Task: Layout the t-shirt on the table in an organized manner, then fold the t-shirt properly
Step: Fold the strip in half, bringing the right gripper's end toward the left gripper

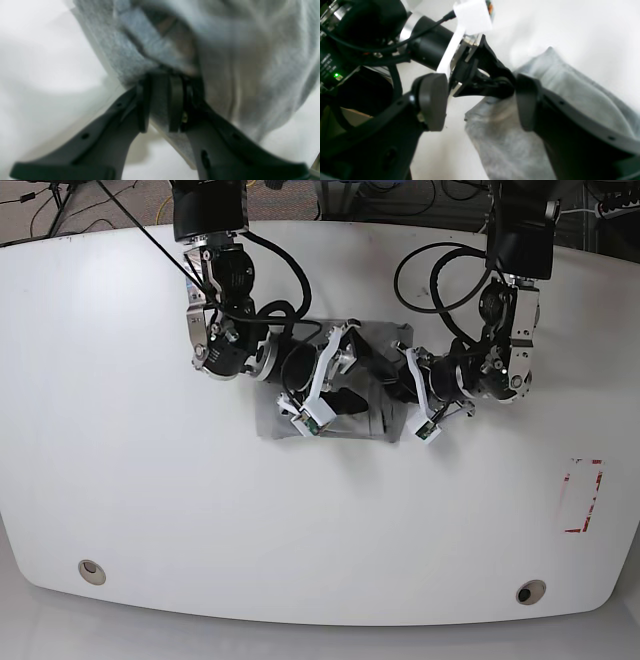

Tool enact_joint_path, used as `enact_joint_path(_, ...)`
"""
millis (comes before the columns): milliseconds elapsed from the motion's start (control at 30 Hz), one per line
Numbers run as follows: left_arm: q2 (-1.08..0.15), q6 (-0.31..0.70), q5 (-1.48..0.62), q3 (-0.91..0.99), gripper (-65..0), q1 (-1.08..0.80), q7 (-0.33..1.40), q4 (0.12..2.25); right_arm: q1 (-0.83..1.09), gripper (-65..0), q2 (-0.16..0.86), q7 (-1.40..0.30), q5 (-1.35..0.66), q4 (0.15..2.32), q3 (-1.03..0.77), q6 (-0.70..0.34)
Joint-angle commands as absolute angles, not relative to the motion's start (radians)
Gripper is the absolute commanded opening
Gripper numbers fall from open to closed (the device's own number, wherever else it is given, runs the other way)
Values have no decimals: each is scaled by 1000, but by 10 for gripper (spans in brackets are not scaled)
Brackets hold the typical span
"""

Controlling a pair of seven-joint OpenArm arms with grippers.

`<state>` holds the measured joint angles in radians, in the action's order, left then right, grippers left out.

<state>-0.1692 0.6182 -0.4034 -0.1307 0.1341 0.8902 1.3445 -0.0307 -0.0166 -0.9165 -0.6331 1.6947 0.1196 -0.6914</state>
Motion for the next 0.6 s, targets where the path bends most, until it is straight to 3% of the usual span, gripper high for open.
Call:
enact_joint_path(0,-157,616,-374,-122,-539,150,929,1345,-53,-249,-19,-885,-662,1712,120,-698)
enact_joint_path(100,-143,616,-374,-76,-508,153,931,1345,-53,-252,2,-885,-668,1713,120,-698)
enact_joint_path(333,-117,616,-374,-4,-335,165,932,1363,-53,-252,61,-885,-673,1721,119,-698)
enact_joint_path(567,-119,619,-400,2,-293,171,935,1478,-53,-252,116,-885,-673,1756,119,-698)
